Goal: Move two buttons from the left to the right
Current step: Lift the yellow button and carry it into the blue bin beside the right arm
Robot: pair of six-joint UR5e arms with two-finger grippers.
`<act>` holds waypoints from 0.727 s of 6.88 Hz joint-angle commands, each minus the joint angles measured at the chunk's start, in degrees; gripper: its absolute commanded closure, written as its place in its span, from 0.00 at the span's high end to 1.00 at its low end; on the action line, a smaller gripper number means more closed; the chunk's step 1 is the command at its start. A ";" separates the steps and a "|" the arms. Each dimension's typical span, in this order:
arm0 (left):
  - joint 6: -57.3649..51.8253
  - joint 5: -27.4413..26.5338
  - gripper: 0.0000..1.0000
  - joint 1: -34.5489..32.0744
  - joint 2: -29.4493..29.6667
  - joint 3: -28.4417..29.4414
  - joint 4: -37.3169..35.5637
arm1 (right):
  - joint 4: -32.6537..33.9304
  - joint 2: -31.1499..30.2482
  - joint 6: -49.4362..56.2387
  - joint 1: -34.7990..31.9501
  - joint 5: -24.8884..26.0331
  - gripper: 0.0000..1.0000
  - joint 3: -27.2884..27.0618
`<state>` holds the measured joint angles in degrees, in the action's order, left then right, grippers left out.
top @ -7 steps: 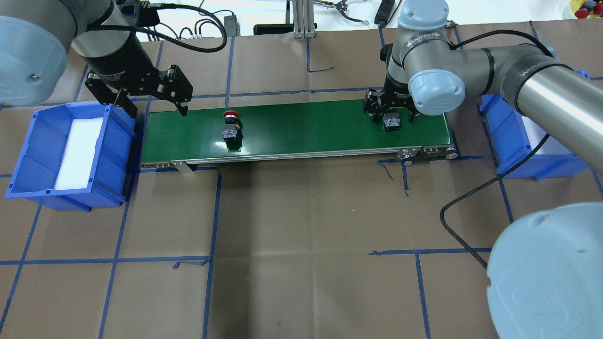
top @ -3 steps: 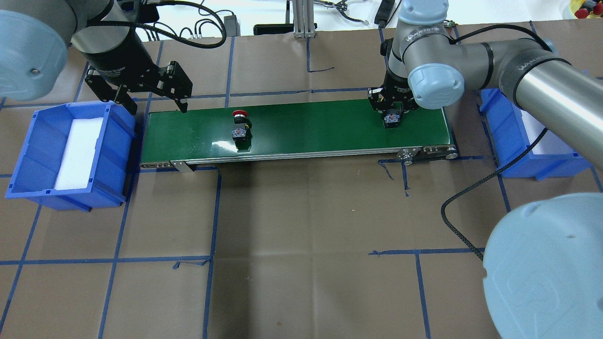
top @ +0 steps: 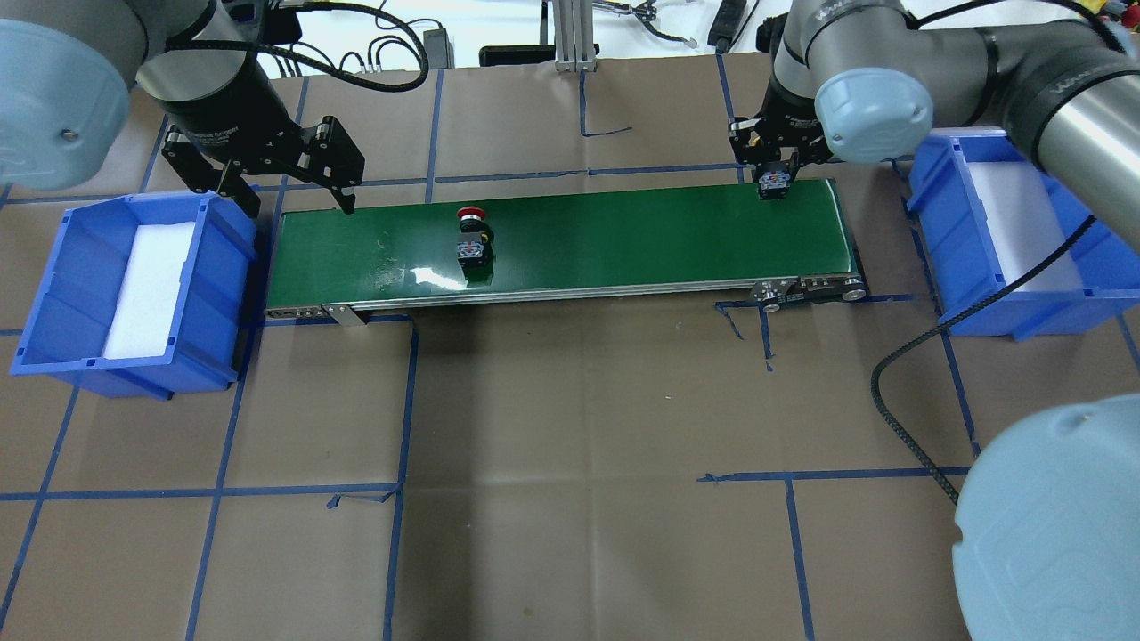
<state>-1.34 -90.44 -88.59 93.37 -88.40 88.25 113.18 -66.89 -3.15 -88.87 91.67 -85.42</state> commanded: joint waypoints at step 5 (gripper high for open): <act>0.02 0.00 1.00 0.00 -0.03 0.07 0.00 | -12.90 -4.49 30.98 28.47 -0.70 0.04 2.38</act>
<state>-1.32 -90.44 -88.59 93.34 -88.36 88.25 99.89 -72.37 23.82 -63.75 91.12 -81.71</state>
